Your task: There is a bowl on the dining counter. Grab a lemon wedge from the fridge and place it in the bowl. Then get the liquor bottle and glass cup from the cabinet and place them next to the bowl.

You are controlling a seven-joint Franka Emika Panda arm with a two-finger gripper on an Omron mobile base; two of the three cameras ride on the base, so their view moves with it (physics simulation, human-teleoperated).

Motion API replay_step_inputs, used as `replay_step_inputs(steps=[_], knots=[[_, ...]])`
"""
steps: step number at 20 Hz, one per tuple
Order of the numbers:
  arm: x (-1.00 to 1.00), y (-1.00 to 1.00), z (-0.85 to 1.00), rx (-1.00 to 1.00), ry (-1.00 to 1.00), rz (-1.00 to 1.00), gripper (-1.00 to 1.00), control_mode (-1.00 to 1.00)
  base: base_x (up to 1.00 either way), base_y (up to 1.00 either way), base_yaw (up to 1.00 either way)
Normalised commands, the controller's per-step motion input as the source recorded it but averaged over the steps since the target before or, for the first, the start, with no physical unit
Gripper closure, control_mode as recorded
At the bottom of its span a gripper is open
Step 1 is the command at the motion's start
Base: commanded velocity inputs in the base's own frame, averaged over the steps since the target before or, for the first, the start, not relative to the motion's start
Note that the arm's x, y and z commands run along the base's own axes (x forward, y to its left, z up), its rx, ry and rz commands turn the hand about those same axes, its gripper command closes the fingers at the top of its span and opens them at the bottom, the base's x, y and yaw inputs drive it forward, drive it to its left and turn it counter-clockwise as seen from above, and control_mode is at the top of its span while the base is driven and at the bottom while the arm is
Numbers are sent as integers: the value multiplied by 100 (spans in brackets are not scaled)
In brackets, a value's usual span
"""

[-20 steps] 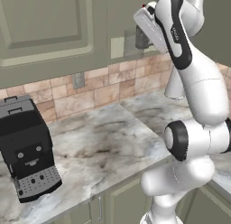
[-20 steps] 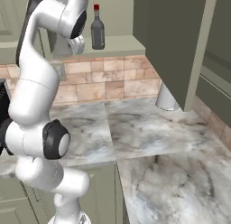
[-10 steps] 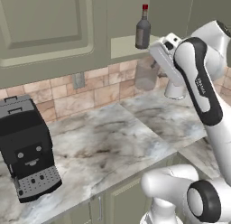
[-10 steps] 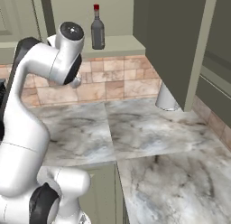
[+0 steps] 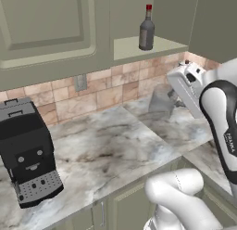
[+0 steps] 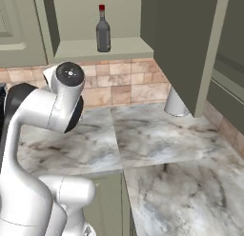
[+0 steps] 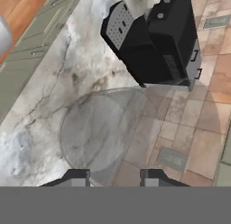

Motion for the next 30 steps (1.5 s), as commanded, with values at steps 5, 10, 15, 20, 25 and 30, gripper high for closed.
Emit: replay_step_inputs(steps=[5, 10, 15, 20, 25, 30], knots=[[-4, 0, -5, -2, 0, 0, 100, -100, 0, 0, 0], [-15, 0, -4, 0, 0, 0, 100, 100, -30, 0, 1], [0, 0, 0, 0, 0, 0, 100, 100, -98, 9, 12], [0, 0, 0, 0, 0, 0, 100, 100, -91, 10, 44], [0, 0, 0, 0, 0, 0, 100, 100, -64, 47, 68], [0, 0, 0, 0, 0, 0, 100, 100, -34, 77, 75]])
